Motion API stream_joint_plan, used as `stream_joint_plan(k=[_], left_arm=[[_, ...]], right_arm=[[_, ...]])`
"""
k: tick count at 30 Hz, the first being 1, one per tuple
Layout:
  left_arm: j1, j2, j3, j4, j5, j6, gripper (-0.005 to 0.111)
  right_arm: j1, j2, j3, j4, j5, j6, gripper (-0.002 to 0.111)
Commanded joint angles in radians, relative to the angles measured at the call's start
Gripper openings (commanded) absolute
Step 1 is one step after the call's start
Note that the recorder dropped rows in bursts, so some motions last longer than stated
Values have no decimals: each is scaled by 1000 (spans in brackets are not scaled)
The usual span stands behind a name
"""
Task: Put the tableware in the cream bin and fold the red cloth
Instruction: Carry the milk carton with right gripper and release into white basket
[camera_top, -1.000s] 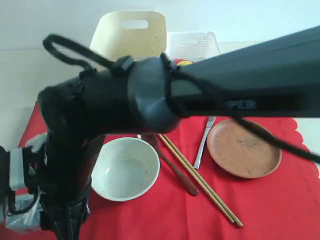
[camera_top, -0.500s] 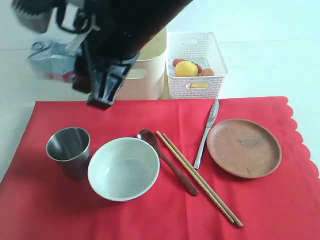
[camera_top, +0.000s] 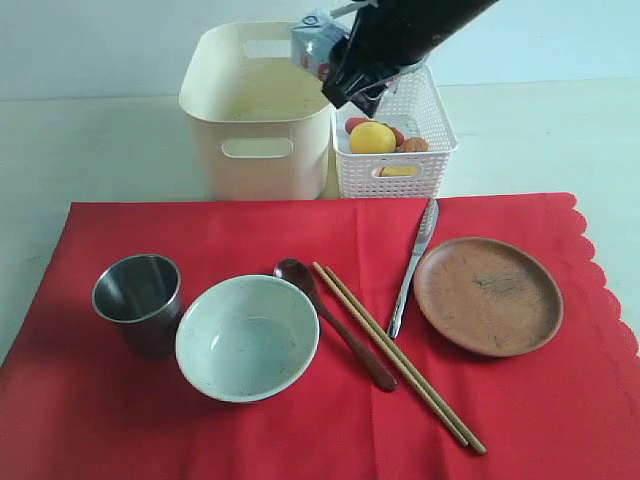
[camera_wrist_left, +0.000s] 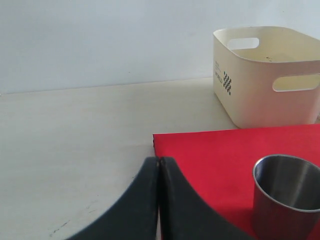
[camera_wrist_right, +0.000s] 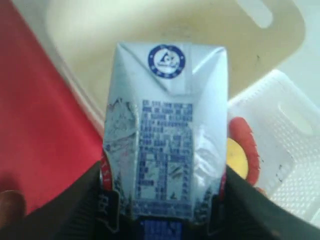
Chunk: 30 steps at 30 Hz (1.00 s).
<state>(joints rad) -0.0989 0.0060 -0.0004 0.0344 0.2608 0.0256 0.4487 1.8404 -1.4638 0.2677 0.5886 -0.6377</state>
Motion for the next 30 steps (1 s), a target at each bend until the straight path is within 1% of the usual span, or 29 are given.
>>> stream_joint_plan(k=[1,6,11,14,18,25,28,30], left_arm=[[-4,-6,0,5,-4,-5,3],[-4,-6,0,5,-4,-5,3],[-4,-6,0,5,-4,-5,3],[-4,-6,0,5,-4,-5,3],[-4,-6,0,5,-4,-5,3],[-4,-6,0,5,-4,-5,3],[-4,-6,0,5,-4,-5,3],[-4,-6,0,5,-4,-5,3]], right_arm=[[-70,80,-8,12,-144,75,0],[-127,176,-8,12,-313,216,0],[-143,252,-8,12,-460,329,0],[-143,281,-8,12,-527,380,5],[-143,308,-8,12,-579,380,20],[-143,324,-8,38,-602,380,63],[-143,324,-8,38,-605,380,76],[-143,324,-8,40,-605,380,81]])
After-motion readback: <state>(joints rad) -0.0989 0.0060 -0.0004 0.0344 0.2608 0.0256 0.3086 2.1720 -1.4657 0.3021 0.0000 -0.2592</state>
